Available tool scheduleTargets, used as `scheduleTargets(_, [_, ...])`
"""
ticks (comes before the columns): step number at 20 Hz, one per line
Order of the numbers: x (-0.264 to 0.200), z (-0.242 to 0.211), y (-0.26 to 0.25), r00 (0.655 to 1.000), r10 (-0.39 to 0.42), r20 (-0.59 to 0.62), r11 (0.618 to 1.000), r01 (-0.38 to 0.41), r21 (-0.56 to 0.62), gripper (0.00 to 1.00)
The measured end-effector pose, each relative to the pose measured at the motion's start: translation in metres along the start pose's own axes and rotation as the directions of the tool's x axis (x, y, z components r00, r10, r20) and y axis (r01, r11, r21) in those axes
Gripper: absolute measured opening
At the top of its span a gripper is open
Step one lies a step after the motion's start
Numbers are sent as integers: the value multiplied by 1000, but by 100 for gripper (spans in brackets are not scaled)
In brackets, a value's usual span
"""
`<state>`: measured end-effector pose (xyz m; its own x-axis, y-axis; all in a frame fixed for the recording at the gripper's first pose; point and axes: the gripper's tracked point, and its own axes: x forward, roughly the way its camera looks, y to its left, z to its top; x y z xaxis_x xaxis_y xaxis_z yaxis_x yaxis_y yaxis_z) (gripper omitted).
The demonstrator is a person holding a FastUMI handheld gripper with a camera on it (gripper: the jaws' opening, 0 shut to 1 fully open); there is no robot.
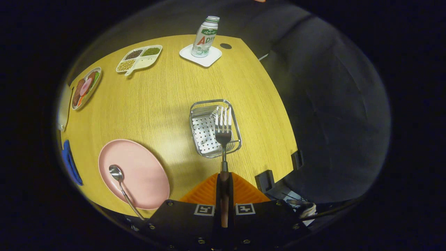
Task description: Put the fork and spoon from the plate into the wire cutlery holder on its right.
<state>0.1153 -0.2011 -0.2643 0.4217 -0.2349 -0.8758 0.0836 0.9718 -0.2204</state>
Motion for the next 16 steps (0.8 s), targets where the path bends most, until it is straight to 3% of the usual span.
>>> scheduleTargets(3, [4,0,4,998,43,-54,999,-45,-30,8])
scheduleTargets(12, [1,8,4,994,74,-85,997,-73,17,13])
scheduleTargets(13, [-1,9,7,993,89,-75,996,-87,25,43])
scheduleTargets(14, [-3,12,9,993,103,-64,994,-101,31,53])
scheduleTargets(16, [-7,14,13,992,118,-50,993,-116,36,55])
